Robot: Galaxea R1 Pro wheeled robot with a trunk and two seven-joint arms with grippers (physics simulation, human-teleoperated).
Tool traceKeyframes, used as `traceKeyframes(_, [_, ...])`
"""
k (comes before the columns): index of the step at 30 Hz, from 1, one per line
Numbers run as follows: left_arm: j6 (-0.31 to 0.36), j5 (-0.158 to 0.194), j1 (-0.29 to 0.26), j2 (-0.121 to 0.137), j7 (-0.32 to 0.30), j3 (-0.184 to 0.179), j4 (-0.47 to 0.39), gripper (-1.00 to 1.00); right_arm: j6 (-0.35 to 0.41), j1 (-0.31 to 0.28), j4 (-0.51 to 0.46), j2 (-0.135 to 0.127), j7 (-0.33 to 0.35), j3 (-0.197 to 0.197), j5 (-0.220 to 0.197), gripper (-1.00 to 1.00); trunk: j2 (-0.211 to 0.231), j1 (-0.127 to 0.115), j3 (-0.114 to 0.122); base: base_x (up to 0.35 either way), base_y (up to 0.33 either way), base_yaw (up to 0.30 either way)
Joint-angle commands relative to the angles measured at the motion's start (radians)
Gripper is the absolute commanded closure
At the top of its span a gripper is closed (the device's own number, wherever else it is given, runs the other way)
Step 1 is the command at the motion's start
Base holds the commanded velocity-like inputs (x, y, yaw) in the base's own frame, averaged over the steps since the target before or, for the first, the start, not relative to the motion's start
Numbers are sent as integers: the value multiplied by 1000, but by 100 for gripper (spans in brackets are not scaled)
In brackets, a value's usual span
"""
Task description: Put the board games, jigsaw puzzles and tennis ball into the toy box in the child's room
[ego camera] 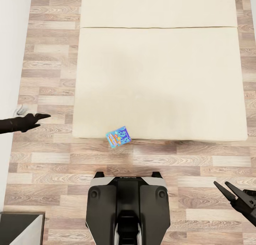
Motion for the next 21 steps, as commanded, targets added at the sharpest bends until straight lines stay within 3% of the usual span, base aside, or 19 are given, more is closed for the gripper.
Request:
traceKeyframes(1, [4, 14, 10, 21, -34, 2, 24, -100, 6, 0, 0, 0, -3, 0, -3, -100, -1, 1, -1, 0, 0, 0])
traceKeyframes(3, [4, 53, 41, 70, -108, 2, 92, -100, 6, 0, 0, 1, -11, 1, -3, -100, -1, 1, -1, 0, 0, 0])
traceKeyframes(5, [4, 69, 77, 103, -186, 1, 155, -100, 6, 0, 0, 2, -16, 1, -2, -100, -1, 1, -1, 0, 0, 0])
traceKeyframes(8, [4, 79, 135, 133, -282, 2, 235, -100, 5, 0, -1, 2, -20, 2, -2, -100, -1, 1, -1, 0, 0, 0])
traceKeyframes(10, [-6, 81, 167, 144, -320, 2, 269, -100, 5, 0, -1, 3, -21, 2, -2, -100, -1, 1, -1, 0, 0, 0])
traceKeyframes(14, [-96, 85, 261, 159, -389, -1, 330, -100, -18, 0, -1, 4, -22, 2, -3, -100, -1, 1, 0, 0, 0, 0])
traceKeyframes(21, [-205, 88, 412, 146, -437, -5, 353, -100, -48, 0, -2, 6, -24, 5, -6, -100, -1, 1, 9, 0, 0, 0])
